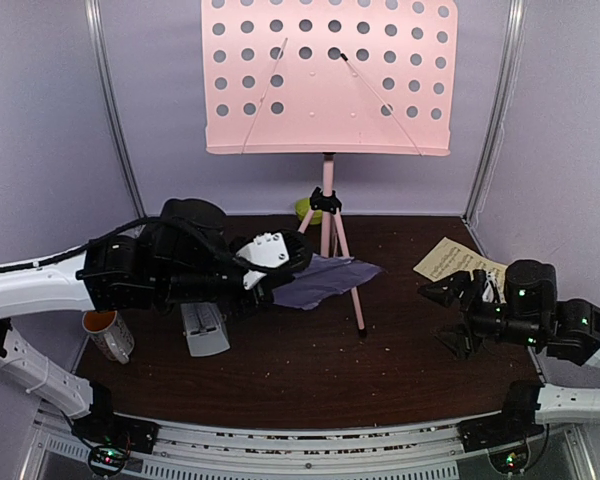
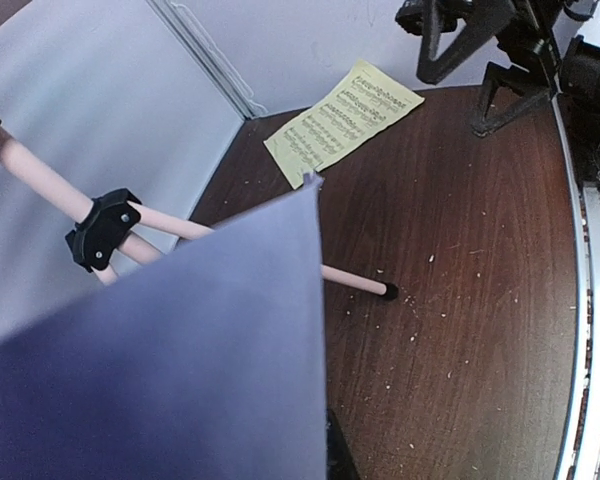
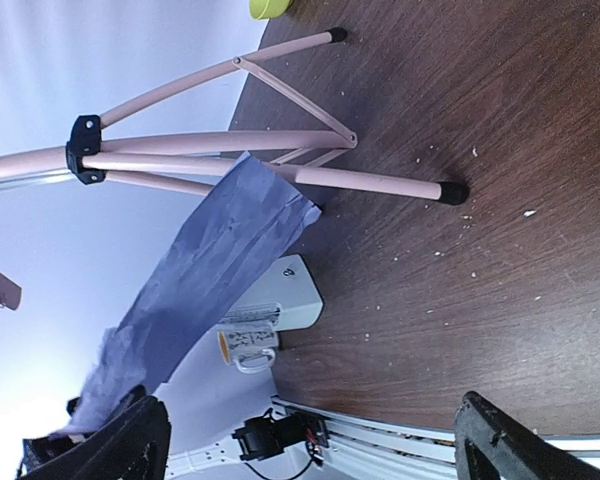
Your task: Set up the instrument practice props
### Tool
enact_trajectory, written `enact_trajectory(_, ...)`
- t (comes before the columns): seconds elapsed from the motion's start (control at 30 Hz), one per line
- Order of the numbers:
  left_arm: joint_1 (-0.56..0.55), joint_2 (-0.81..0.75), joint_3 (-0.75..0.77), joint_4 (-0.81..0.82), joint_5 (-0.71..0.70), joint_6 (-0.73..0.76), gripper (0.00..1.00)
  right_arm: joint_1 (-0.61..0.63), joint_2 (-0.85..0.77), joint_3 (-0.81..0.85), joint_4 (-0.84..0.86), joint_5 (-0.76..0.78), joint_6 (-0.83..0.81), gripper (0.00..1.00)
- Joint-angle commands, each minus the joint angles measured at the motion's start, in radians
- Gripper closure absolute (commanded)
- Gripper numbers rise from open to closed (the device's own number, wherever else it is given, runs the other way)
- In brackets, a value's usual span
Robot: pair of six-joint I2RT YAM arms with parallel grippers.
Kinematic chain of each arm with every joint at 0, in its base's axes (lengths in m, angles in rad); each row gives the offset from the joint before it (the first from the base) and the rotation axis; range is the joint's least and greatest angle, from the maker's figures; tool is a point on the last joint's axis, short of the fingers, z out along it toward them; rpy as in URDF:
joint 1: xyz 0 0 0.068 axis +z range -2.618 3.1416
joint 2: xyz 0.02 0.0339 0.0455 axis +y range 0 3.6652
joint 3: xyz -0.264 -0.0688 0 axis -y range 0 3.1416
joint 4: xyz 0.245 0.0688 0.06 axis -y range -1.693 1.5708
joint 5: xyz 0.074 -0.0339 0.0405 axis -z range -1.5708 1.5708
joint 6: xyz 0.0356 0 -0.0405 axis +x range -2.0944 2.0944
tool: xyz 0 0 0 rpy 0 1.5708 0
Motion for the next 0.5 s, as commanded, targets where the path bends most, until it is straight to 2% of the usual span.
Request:
enact_trajectory(0.0, -0.058, 0.028, 0.031, 0.025, -0.07, 0.088, 1.0, 0.005, 0.059, 0.022, 0.113, -0.018, 0.16, 0.0)
enact_trajectory(0.2, -0.164, 0.089, 0.08, 0.029, -0.092, 0.167, 1.0, 0.039, 0.169, 0.049, 0.217, -0.044, 0.259, 0.0)
enact_trajectory(0.4, -0.245, 0.153, 0.128, 0.029, -0.129, 0.226, 1.0, 0.052, 0.218, 0.064, 0.236, -0.036, 0.328, 0.0)
enact_trajectory(0.47, -0.256, 0.162, 0.137, 0.029, -0.134, 0.227, 1.0, 0.061, 0.219, 0.06, 0.241, -0.023, 0.352, 0.08)
